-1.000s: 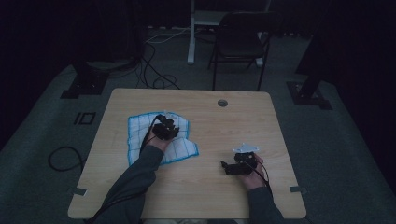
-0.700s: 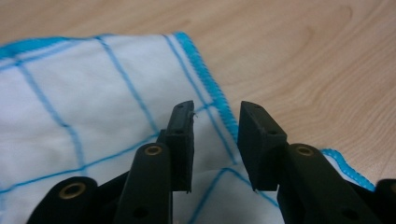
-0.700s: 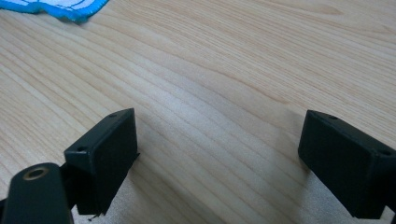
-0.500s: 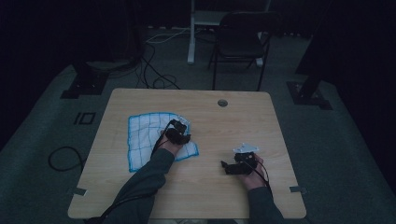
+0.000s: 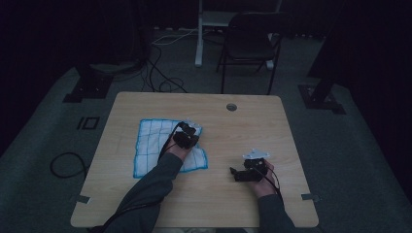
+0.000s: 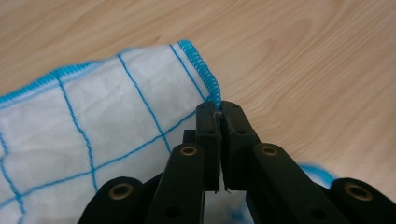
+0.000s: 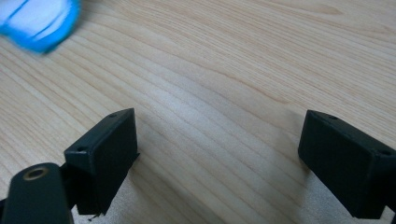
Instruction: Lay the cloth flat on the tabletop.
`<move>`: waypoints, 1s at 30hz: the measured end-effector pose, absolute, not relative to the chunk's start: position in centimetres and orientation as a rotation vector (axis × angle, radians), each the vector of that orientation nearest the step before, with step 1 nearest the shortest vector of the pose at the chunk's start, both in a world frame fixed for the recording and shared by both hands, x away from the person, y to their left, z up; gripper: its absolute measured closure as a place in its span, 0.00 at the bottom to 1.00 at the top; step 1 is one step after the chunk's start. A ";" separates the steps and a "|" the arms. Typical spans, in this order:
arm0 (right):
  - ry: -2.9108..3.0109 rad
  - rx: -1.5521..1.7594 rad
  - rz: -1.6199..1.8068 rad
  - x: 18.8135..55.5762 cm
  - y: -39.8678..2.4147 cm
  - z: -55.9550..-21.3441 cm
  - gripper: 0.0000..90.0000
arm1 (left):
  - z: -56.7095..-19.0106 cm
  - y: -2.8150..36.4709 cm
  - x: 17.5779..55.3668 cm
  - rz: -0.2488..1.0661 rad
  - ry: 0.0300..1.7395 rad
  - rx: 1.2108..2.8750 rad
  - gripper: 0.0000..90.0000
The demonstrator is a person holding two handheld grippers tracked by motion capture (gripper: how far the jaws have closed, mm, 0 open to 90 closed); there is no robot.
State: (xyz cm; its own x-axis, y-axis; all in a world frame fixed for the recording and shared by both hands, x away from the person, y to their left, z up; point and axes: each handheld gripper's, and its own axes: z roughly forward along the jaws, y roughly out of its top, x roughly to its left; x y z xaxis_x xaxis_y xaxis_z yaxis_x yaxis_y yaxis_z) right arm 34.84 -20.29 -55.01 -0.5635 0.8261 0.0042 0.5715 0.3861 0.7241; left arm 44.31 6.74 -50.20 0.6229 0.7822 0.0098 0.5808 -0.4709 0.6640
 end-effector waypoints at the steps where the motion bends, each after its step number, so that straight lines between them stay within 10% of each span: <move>1: 2.293 1.213 0.985 34.8 -20.3 -55.0 0.13 | -50.0 6.5 44.2 0.407 1.056 2.210 0.97; 16: 2.292 1.209 0.985 34.9 -20.3 -55.0 0.14 | -51.2 3.5 39.8 0.281 0.902 2.278 0.96; 23: 2.246 1.238 0.993 34.5 -20.5 -54.5 0.61 | -51.9 4.6 37.8 0.280 0.890 2.276 0.94; 30: 2.211 1.231 1.021 34.7 -19.0 -53.9 0.70 | -51.5 6.4 36.5 0.285 0.922 2.185 0.96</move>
State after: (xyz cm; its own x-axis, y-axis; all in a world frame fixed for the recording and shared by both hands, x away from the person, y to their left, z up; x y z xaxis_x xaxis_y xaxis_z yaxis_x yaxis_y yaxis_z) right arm 34.73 -19.03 -53.88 -0.5261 0.8504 -0.0011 0.5504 0.3415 0.7618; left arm 36.52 6.36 -51.51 0.7176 0.6924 -0.0751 0.5291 -0.4718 0.7053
